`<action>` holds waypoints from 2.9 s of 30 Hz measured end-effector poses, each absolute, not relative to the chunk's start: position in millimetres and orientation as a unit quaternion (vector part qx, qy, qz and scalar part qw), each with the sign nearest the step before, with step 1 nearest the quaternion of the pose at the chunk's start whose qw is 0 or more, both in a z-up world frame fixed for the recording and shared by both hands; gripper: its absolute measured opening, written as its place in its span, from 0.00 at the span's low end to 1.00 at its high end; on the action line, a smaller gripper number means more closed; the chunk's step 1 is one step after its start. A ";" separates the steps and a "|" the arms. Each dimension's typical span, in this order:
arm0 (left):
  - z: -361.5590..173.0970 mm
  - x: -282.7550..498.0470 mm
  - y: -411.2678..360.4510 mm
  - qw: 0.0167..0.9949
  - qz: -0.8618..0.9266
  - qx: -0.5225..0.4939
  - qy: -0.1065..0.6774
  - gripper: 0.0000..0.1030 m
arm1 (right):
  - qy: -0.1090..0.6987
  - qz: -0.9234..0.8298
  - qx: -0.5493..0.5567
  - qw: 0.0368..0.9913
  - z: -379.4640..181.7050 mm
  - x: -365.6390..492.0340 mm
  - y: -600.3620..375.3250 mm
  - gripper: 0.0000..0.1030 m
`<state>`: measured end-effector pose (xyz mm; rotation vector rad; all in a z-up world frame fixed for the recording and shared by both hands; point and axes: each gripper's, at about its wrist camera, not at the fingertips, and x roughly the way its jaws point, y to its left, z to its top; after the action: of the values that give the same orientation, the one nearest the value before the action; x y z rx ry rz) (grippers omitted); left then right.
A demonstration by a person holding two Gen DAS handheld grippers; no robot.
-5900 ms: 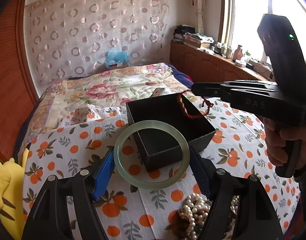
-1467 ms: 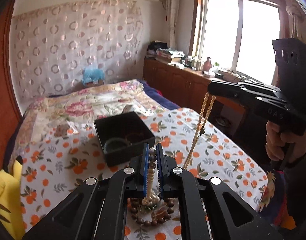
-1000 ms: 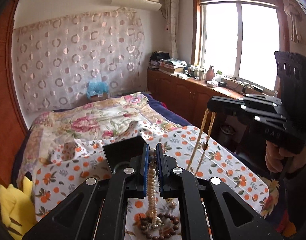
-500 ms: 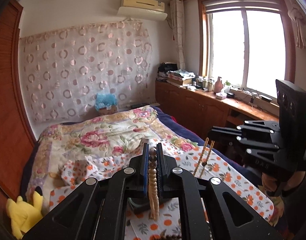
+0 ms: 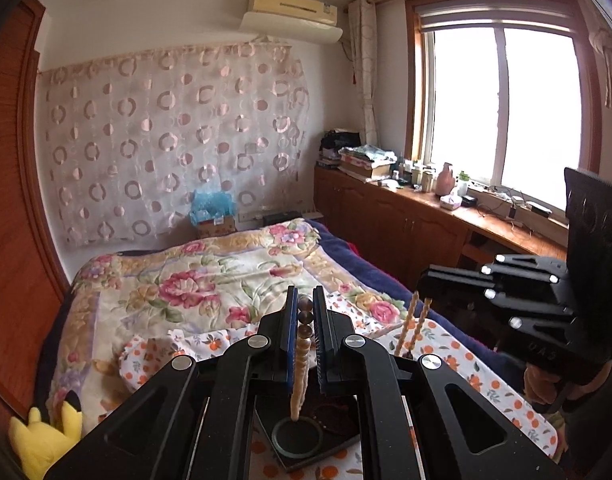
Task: Organize jewelry
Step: 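Lift both necklaces over the black box and open both tools to release, then grasp the brown wooden bead bracelet with the left tool while the right tool grasps the silver bangle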
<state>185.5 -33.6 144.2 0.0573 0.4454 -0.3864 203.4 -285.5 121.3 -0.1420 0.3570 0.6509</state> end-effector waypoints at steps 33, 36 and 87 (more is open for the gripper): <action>10.5 231.5 -19.9 0.926 -0.173 0.020 0.336 0.11 | 0.307 0.330 -0.076 0.890 -7.5 292.1 -232.6 0.06; 6.5 216.3 -17.5 0.926 -0.172 0.018 0.336 0.18 | 0.307 0.329 -0.076 0.890 -8.7 281.3 -237.2 0.06; -88.8 59.3 -16.8 0.893 -0.164 0.001 0.418 0.29 | 0.356 0.264 -0.006 0.896 -116.7 54.9 -329.2 0.46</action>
<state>59.3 -16.8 -88.8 0.0014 0.8679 -0.3401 54.9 -329.2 -116.7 -0.0124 0.7382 0.5464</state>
